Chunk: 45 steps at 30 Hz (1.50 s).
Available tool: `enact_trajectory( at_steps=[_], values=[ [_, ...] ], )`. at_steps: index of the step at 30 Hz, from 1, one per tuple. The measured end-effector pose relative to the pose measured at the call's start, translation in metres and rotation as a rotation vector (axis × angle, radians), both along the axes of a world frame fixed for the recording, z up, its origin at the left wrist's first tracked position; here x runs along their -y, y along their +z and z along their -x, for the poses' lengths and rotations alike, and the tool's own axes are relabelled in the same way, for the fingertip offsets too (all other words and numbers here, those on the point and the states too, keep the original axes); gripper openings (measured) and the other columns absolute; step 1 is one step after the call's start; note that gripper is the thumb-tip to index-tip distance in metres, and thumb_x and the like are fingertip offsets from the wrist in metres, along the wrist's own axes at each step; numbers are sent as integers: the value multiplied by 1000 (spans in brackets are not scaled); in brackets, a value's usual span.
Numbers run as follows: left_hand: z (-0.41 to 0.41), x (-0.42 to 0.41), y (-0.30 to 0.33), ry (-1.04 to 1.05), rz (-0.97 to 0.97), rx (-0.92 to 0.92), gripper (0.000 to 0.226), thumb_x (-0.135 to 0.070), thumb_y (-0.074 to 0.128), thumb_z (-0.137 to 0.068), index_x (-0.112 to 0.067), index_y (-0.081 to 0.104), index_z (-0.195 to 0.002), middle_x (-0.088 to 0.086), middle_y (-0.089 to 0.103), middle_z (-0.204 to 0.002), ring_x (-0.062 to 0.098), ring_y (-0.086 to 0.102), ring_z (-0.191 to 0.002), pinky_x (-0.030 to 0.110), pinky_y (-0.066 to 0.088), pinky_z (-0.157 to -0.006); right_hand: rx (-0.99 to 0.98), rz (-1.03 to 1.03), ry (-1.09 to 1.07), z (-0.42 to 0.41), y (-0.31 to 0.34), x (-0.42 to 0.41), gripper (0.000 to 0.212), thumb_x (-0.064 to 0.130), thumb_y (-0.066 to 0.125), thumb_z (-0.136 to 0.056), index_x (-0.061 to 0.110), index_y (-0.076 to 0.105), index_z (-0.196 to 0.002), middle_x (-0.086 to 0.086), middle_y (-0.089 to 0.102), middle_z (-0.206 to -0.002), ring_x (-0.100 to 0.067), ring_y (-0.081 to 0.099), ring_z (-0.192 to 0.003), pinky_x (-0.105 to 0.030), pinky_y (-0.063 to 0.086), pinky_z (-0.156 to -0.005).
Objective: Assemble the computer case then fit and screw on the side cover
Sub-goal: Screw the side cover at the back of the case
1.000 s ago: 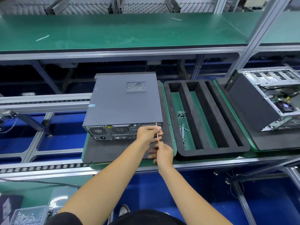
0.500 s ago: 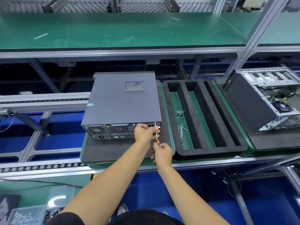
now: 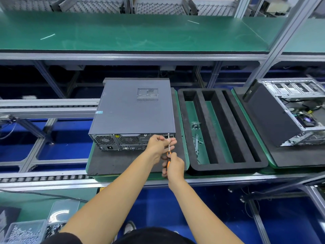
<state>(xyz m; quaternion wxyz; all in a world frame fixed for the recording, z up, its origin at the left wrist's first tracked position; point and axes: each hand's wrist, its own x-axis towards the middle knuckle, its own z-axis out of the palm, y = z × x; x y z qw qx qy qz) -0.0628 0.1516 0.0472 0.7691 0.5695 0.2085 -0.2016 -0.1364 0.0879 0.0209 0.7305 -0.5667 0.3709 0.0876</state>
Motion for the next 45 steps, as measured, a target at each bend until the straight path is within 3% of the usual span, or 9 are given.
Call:
enact_trajectory(
  at_steps=[3, 10, 13, 17, 22, 25, 30, 39, 45],
  values=[
    [0, -1, 1, 27, 85, -8, 26, 11, 47, -101, -12, 34, -106, 27, 72, -104, 32, 75, -93, 41, 62, -83, 14, -16, -10, -2, 1, 2, 16, 20, 56, -92, 6, 58, -84, -4, 51, -58, -15, 36, -38, -21, 25, -40],
    [2, 9, 0, 230, -28, -21, 53, 15, 73, -81, -17, 32, -94, 22, 73, -87, 25, 76, -70, 30, 59, -55, 38, 136, 24, 5, -5, 8, 19, 20, 63, -97, 2, 61, -92, -9, 71, -73, -15, 62, -46, -26, 38, -40],
    [2, 10, -1, 244, -66, -4, 54, 12, 77, -79, -17, 33, -91, 18, 73, -84, 21, 75, -67, 30, 60, -57, 38, 136, -4, 2, -7, 9, 19, 19, 63, -98, 1, 57, -99, -12, 73, -74, -14, 60, -44, -26, 39, -38],
    [6, 6, -2, 134, -35, 1, 34, 0, 66, -95, -15, 36, -98, 17, 74, -95, 22, 77, -83, 37, 64, -69, -6, 51, -5, -1, -7, 11, 17, 20, 54, -96, 4, 59, -92, -15, 75, -71, -21, 62, -45, -24, 37, -39],
    [4, 0, 2, 53, -76, -7, 36, 9, 58, -95, -16, 33, -99, 16, 77, -91, 27, 77, -86, 46, 62, -78, -42, 45, 34, -5, -5, 10, 31, 27, 46, -99, 3, 64, -91, -9, 72, -65, -18, 50, -36, -22, 30, -36],
    [5, 3, 2, 118, -74, -24, 42, 14, 59, -91, -17, 32, -98, 15, 77, -84, 28, 77, -81, 42, 64, -69, 26, 102, 29, -1, -7, 11, 21, 26, 56, -99, 5, 55, -95, -8, 63, -71, -14, 48, -39, -24, 33, -37],
    [8, 5, 1, 202, -58, -18, 49, 14, 68, -85, -18, 33, -97, 17, 76, -83, 23, 72, -63, 34, 61, -58, 32, 169, 10, 3, -8, 9, 23, 24, 62, -100, 5, 56, -89, -9, 71, -65, -22, 67, -47, -25, 40, -37],
    [6, 4, 5, 236, -107, -4, 52, 15, 68, -82, -19, 30, -91, 19, 72, -84, 24, 72, -67, 39, 59, -67, -95, -231, -49, -2, -1, 5, 15, 19, 58, -95, 7, 64, -88, -10, 63, -59, -17, 50, -40, -22, 36, -36],
    [4, 6, 4, 226, -147, 12, 51, 15, 66, -81, -19, 31, -92, 13, 76, -77, 19, 70, -59, 32, 54, -56, -102, -378, -63, 0, 4, 11, 22, 21, 57, -99, 9, 61, -82, -5, 58, -56, -12, 42, -37, -20, 34, -34]
  ],
)
